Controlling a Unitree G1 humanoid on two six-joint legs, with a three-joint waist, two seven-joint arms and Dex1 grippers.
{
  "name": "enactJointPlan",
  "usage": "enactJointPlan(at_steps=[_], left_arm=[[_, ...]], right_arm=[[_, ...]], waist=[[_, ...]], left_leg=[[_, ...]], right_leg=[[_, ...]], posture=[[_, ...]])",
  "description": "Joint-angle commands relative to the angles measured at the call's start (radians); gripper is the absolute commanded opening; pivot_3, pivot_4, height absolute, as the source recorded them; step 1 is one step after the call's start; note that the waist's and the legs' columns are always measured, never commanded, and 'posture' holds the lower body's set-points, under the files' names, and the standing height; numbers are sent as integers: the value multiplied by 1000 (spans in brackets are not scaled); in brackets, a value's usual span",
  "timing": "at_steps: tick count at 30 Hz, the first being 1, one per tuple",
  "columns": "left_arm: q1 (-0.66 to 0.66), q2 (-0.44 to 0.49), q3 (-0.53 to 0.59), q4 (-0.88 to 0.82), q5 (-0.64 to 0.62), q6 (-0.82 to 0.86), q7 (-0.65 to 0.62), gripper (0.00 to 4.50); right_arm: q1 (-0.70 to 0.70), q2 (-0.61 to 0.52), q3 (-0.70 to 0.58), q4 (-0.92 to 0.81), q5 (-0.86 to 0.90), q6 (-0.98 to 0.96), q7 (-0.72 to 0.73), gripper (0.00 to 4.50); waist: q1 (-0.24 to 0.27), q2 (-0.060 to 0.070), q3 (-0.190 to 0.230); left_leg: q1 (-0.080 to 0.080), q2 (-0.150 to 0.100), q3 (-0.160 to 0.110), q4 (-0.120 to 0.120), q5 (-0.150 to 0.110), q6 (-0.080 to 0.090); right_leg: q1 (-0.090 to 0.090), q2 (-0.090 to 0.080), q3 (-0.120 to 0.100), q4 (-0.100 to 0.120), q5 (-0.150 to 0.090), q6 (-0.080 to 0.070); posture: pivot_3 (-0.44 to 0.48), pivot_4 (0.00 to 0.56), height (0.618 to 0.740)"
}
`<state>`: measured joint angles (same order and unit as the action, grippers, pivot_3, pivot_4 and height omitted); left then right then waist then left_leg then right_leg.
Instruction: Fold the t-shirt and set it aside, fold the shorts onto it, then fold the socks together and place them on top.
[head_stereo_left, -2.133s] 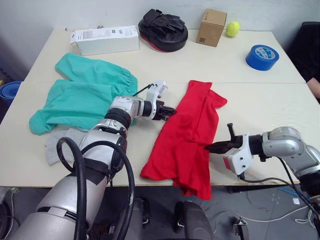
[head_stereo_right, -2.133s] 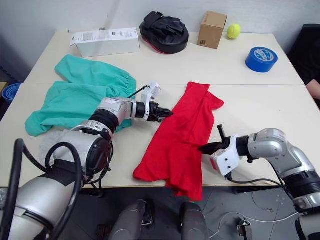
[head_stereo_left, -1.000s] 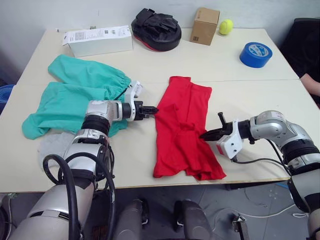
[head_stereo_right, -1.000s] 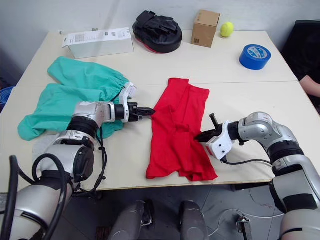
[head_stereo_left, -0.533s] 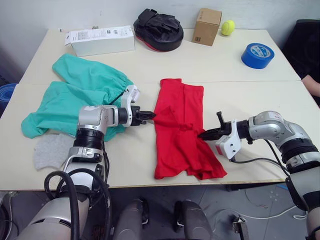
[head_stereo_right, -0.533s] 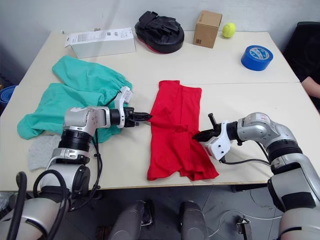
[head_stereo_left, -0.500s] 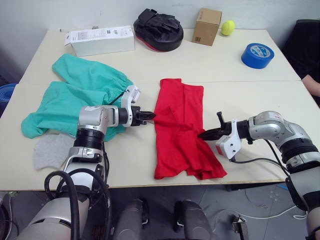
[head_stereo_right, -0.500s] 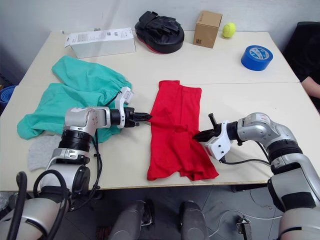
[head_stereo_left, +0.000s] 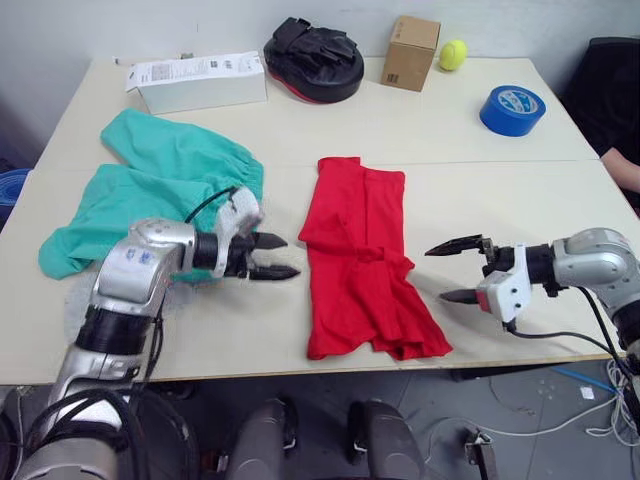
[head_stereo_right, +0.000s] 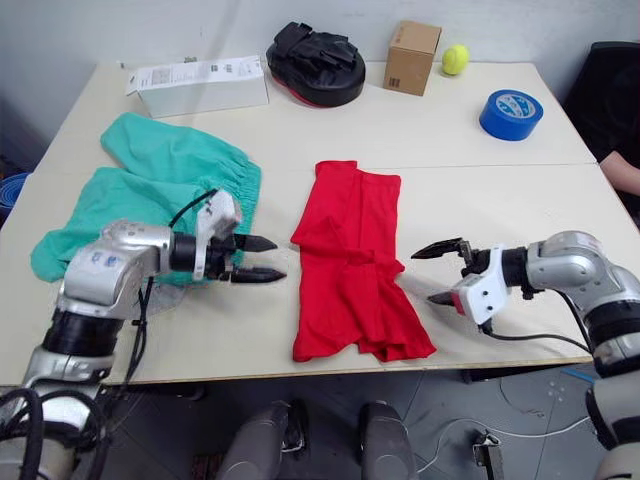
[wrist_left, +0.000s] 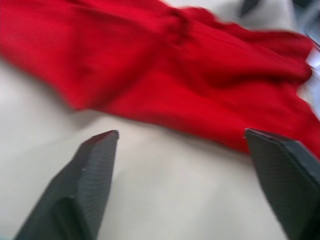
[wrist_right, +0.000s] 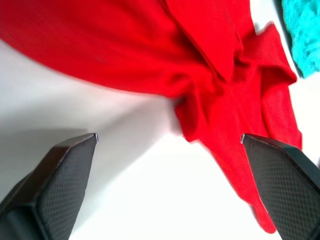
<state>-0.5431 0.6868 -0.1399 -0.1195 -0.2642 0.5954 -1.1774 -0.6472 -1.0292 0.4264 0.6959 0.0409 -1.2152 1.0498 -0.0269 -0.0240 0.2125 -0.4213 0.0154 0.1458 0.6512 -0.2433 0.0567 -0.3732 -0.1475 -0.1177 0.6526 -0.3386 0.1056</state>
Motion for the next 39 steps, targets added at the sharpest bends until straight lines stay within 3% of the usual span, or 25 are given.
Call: enactJointPlan(at_steps=[1,9,12,17,27,33,37,39], left_arm=[[36,23,-40,-50,52,-264,-57,4487],[-29,-4,-165,194,256,-917,-70,4487],[-53,-14,-192,286,291,-1088,-69,4487],[-86,-51,-217,385,312,-1256,-44,4487],[-105,-113,-278,437,341,-1418,-21,4487],[-124,-124,-311,472,343,-1446,-29,2966],[-125,-122,-321,474,333,-1434,-34,1622],[-123,-122,-321,470,324,-1414,-39,942]], right_arm=[[62,-49,-24,-64,63,-19,24,4500],[87,-32,-28,-2,-43,-202,-27,4500],[80,-25,-20,18,-82,-248,-56,4500],[78,-12,-7,15,-122,-282,-115,4500],[68,37,34,-48,-198,-319,-210,4500],[70,62,71,-91,-230,-303,-240,4500],[71,55,86,-98,-228,-285,-255,3564],[72,51,94,-104,-225,-276,-263,2807]], waist=[[3,0,0],[-1,2,-1],[-1,2,-1],[0,2,-1],[-1,2,-1],[0,2,-1],[0,2,-1],[0,2,-1]], left_leg=[[0,0,0,0,0,0],[0,-1,0,0,0,0],[0,-1,0,0,0,1],[0,0,0,2,0,1],[1,0,-1,3,-1,2],[2,0,-1,3,-1,2],[2,0,-2,4,-1,2],[2,0,-2,4,-1,3]], right_leg=[[0,-1,0,0,0,0],[0,-1,-1,0,0,0],[0,-1,-1,0,0,0],[1,-1,-2,0,0,0],[2,-1,-3,1,0,0],[3,-1,-3,1,0,0],[4,-1,-4,1,0,0],[5,-1,-4,1,0,0]], posture=[[0,150,740],[0,150,740],[0,150,740],[0,150,740],[0,150,740],[0,150,740],[0,150,740],[0,150,740]])
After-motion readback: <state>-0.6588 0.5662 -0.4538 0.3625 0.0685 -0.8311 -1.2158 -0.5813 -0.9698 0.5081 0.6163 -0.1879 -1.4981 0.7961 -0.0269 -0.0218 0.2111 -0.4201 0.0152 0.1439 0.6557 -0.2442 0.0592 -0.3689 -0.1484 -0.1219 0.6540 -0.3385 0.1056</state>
